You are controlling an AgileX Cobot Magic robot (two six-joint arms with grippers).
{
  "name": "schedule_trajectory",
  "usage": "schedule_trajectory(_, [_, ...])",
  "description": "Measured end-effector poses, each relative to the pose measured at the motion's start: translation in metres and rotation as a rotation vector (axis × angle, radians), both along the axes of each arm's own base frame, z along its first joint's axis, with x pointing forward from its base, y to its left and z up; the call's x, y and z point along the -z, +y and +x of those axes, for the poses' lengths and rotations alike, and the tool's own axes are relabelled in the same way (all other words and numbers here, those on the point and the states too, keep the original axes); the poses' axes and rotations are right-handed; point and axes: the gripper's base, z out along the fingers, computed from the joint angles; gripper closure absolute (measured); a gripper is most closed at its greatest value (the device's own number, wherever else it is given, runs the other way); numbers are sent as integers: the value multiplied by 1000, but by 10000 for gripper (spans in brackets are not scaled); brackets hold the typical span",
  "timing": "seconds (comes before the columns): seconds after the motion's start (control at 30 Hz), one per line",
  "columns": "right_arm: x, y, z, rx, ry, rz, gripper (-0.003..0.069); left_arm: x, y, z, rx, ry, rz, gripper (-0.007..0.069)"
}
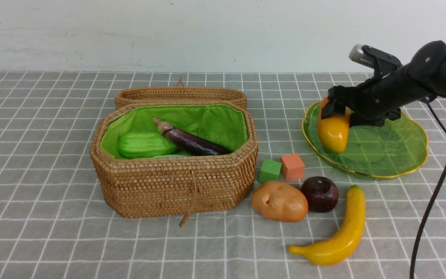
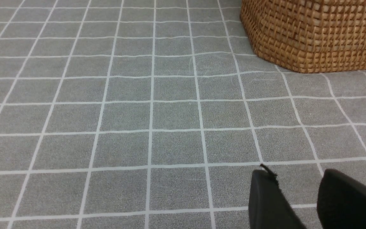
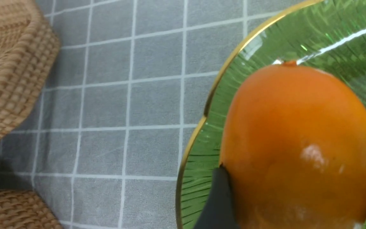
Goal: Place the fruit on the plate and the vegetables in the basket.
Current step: Use the right arm to grab a mango and put it into the right plate, then use the right arm to grab a banana and put it into the right plate
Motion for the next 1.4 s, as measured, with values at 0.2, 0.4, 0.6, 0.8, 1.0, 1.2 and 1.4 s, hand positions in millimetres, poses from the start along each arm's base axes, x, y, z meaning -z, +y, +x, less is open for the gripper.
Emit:
schedule_trajectory(0.2, [-6, 2, -4, -14, 24, 14, 86, 0, 0, 0, 0, 0, 0, 387])
schedule_trajectory(0.4, [-33, 2, -16, -28, 27, 7, -20, 0, 0, 0, 0, 0, 0, 387])
schedule_trajectory(0.6, [-66, -2, -42, 29, 146, -1, 13, 0, 0, 0, 0, 0, 0, 387])
schedule_trajectory(0.8, [-59, -14, -79, 276, 475, -145, 65, 0, 0, 0, 0, 0, 0, 387])
schedule_trajectory(1.0, [-16, -3, -115, 369, 691, -180, 118, 0, 0, 0, 0, 0, 0, 387])
schedule_trajectory(1.2, [16, 23, -136, 342, 718, -107, 128, 0, 0, 0, 0, 0, 0, 387])
schedule_trajectory(1.4, [26, 38, -143, 316, 693, -94, 129, 0, 0, 0, 0, 0, 0, 387])
